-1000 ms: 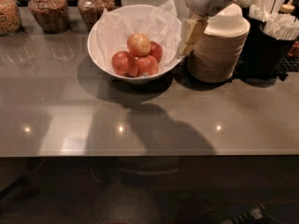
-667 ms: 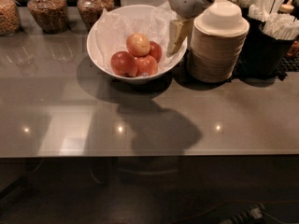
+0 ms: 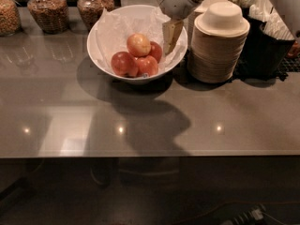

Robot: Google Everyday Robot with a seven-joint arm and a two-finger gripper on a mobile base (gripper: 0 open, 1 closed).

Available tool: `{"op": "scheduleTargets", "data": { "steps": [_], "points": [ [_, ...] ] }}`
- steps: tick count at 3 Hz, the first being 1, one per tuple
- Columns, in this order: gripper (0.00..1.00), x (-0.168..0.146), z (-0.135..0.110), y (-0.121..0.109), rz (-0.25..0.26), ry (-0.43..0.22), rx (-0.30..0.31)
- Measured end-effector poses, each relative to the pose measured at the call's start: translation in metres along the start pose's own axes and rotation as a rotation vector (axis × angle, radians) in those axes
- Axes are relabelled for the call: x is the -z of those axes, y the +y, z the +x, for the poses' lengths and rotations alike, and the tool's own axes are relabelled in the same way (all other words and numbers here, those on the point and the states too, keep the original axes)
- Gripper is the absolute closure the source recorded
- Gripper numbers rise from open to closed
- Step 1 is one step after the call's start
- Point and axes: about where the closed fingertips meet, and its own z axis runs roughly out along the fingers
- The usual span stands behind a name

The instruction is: Pick apple from white bowl

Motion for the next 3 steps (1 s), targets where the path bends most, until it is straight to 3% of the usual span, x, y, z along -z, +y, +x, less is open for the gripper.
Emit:
{"op": "scheduleTargets", "data": {
  "steps": [1,3],
  "points": [
    [0.0,-0.003,-0.001,0.0,0.0,0.008,0.024],
    [0.0,-0.023,0.008,-0.007,-0.041,0.068,0.209]
  ]
}}
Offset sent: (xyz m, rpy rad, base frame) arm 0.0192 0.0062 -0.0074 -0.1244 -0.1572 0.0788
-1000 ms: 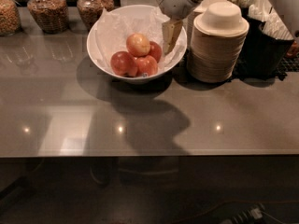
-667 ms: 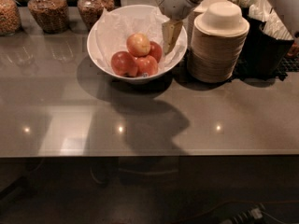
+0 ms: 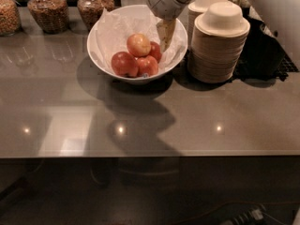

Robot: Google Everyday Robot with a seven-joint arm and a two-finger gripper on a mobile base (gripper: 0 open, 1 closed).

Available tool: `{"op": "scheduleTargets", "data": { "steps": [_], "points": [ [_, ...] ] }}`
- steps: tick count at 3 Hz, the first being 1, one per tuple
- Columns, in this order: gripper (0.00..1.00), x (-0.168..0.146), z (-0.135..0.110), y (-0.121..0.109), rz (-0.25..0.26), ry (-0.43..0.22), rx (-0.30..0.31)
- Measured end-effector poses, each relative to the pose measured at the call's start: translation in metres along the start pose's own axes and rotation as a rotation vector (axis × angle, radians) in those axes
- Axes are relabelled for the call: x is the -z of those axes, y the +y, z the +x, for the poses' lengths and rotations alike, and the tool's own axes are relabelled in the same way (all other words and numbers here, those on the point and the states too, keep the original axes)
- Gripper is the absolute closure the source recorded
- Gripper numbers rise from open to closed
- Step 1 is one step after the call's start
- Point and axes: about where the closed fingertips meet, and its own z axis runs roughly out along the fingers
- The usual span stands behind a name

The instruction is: Pick apple from white bowl

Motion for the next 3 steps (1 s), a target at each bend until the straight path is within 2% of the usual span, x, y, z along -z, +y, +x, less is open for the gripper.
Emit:
{"op": "scheduleTargets", "data": {
  "steps": [1,2,3],
  "points": [
    [0.0,-0.015,0.006,-0.001,-0.042,0.029,0.098],
    [0.0,-0.027,0.014,0.001,-0.075,0.043,0.142],
    [0.0,-0.039,0.024,0.01,-0.126,0.06,0.149]
  ]
}}
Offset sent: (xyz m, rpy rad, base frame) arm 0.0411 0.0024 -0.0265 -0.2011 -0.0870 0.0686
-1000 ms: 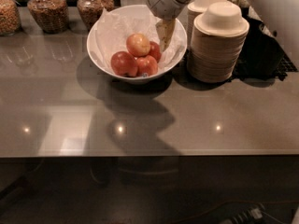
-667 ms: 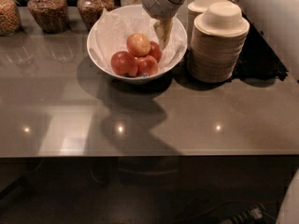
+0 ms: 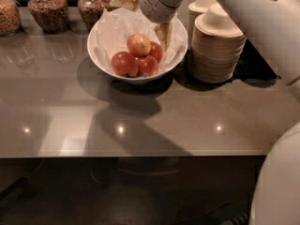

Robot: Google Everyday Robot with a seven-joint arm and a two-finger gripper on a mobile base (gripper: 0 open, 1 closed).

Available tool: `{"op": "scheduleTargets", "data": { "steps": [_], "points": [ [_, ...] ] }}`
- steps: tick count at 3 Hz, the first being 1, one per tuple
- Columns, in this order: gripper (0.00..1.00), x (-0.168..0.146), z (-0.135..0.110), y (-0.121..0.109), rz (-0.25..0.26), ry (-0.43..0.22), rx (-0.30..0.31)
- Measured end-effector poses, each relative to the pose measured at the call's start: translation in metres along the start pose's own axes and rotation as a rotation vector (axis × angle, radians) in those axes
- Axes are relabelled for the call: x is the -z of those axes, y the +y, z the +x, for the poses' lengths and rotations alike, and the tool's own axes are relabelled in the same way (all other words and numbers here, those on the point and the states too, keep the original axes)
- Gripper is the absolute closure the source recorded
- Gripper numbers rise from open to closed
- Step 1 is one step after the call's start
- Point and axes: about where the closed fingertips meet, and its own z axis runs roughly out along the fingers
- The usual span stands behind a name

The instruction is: Pick apple from white bowl

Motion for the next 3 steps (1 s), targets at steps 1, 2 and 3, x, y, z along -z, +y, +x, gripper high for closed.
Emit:
{"op": "scheduleTargets", "data": {
  "steps": [1,2,3],
  "points": [
    [0.0,-0.016,0.007,0.008,-0.055,-0.005,-0.008],
    [0.0,-0.032,0.01,0.016,-0.101,-0.028,-0.014],
    [0.0,-0.046,0.01,0.022,-0.138,-0.054,-0.013]
  ]
}}
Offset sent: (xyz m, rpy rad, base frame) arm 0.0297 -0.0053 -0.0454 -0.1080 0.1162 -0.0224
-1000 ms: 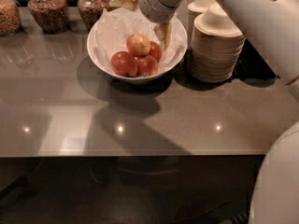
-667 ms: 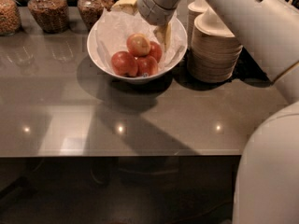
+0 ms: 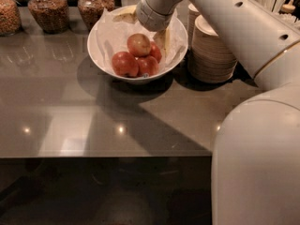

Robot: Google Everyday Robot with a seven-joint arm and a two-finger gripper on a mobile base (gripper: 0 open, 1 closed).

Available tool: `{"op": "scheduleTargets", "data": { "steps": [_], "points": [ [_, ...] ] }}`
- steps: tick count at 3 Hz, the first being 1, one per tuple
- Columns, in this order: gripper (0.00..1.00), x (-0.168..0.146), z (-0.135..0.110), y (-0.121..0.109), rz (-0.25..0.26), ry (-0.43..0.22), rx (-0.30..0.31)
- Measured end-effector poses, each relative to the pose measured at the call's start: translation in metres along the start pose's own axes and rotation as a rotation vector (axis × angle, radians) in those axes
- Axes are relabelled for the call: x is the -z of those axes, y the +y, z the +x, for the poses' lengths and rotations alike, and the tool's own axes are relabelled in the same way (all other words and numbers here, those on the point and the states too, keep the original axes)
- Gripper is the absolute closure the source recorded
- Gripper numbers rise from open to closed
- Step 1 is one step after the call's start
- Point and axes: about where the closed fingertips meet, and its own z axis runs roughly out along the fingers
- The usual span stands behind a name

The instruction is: Pick apple from white bowl

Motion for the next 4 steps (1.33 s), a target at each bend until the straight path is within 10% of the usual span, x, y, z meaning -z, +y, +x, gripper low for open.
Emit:
{"op": "scheduleTargets", "data": {
  "steps": [1,4],
  "points": [
    [0.0,-0.009,-0.0005,0.0033,-0.021,-0.02,0.0],
    [0.64,-0.008,-0.0074,0.0004,-0.05,-0.017,0.058]
  ]
}}
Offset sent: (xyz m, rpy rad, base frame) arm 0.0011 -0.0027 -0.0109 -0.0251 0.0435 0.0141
